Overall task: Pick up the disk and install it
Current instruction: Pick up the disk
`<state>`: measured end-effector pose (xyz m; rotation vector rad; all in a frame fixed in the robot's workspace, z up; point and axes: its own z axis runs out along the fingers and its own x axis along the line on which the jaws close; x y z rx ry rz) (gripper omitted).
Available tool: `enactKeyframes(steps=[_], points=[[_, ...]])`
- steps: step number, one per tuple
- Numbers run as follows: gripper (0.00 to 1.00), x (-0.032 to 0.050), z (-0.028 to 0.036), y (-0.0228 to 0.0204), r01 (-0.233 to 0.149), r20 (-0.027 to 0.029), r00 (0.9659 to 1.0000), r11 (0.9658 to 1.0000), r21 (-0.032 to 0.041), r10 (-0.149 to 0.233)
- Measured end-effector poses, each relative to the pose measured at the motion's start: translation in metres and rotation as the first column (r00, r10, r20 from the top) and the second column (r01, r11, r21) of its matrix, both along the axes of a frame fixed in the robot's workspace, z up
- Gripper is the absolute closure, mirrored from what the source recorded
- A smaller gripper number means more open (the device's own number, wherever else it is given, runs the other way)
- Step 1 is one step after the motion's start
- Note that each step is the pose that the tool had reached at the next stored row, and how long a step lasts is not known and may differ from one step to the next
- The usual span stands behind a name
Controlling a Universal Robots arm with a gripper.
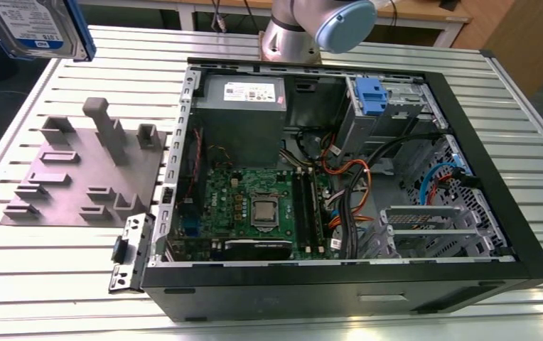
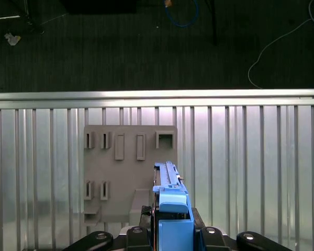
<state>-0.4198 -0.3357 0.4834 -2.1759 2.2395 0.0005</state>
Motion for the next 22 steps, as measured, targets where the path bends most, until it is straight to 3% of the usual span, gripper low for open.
enactKeyframes(steps=[9,22], points=[[0.64,0.0049,0.0,0.0001,0.0,0.0001,1.0,1.0,0.0,0.0],[0.64,0.0054,0.0,-0.0021,0.0,0.0,1.0,1.0,0.0,0.0]])
